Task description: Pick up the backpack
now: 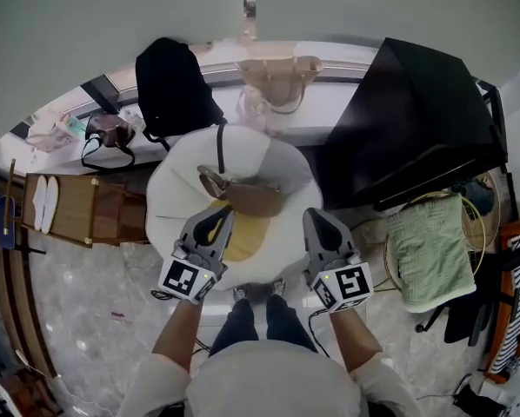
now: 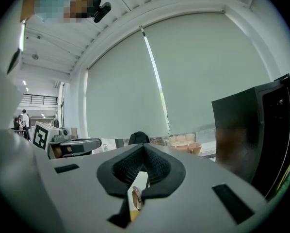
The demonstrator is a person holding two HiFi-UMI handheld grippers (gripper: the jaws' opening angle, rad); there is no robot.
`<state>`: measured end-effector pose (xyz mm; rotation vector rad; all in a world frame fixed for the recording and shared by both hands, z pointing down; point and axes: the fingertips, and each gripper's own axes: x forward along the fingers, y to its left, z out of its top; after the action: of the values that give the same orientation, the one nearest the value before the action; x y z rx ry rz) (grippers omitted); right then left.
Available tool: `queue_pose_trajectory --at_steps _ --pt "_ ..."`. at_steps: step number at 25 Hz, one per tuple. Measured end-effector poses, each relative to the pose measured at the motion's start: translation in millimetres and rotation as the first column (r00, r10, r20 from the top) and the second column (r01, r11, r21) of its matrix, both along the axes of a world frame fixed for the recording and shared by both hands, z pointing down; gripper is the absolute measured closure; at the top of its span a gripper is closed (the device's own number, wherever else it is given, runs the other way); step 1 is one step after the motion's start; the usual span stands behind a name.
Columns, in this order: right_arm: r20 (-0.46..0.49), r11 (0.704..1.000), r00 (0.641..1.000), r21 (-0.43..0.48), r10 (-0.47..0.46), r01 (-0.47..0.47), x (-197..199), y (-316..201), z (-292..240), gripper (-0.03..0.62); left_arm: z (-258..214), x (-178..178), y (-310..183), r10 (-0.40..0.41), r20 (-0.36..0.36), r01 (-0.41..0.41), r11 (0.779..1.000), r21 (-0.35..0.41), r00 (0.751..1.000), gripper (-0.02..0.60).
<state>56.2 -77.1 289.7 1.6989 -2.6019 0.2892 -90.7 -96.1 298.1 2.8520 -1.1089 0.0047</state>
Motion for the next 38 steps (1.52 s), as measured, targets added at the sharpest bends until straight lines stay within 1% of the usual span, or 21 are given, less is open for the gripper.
queue_pose_trajectory --at_steps 4,7,10,13,18,23,26,31,32,35,38 --pt "0.003 1.000 1.000 -0.016 0.008 -0.008 -2 -7 12 0.574 10 7 -15 0.010 -0.023 -0.011 1.000 -0.010 1.000 0.549" --pt "0.002 1.000 1.000 -0.021 0.009 -0.009 -1 -11 24 0.574 23 12 -24 0.016 -0.015 -0.016 1.000 -0.010 1.000 0.549" --pt "0.000 0.999 1.000 -0.033 -0.001 0.001 0 -18 38 0.574 40 16 -34 0.016 -0.019 -0.017 0.999 -0.028 1.000 0.549" --pt "0.009 0.999 1.000 -0.044 -0.009 0.009 5 -28 54 0.574 59 24 -45 0.020 0.001 -0.020 0.999 -0.041 1.000 0.549" --pt "0.010 0.999 1.000 -0.049 -0.013 0.014 12 -48 78 0.574 84 34 -62 0.026 0.004 -0.026 0.999 -0.039 1.000 0.549" --pt "0.011 0.998 1.000 -0.053 -0.025 0.025 13 -62 100 0.574 110 40 -71 0.006 0.006 -0.005 0.999 -0.050 1.000 0.549" --pt "0.016 0.997 0.999 -0.064 -0.030 0.031 14 -65 116 0.574 129 44 -73 0.007 0.009 -0.006 0.998 -0.067 1.000 0.549" --pt "0.026 0.994 0.999 -0.101 -0.032 0.035 15 -65 144 0.574 168 50 -71 0.041 0.058 -0.035 0.995 -0.098 0.997 0.549" --pt "0.024 0.994 0.999 -0.105 -0.035 0.038 15 -64 148 0.574 172 51 -70 0.044 0.059 -0.038 0.994 -0.102 0.997 0.549" --pt "0.017 0.994 0.999 -0.101 -0.043 0.044 17 -65 153 0.574 174 59 -75 0.042 0.026 -0.040 0.994 -0.099 0.999 0.549" --pt "0.021 0.995 0.999 -0.094 -0.040 0.042 21 -68 162 0.574 186 65 -81 0.052 0.034 -0.049 0.995 -0.089 0.998 0.549"
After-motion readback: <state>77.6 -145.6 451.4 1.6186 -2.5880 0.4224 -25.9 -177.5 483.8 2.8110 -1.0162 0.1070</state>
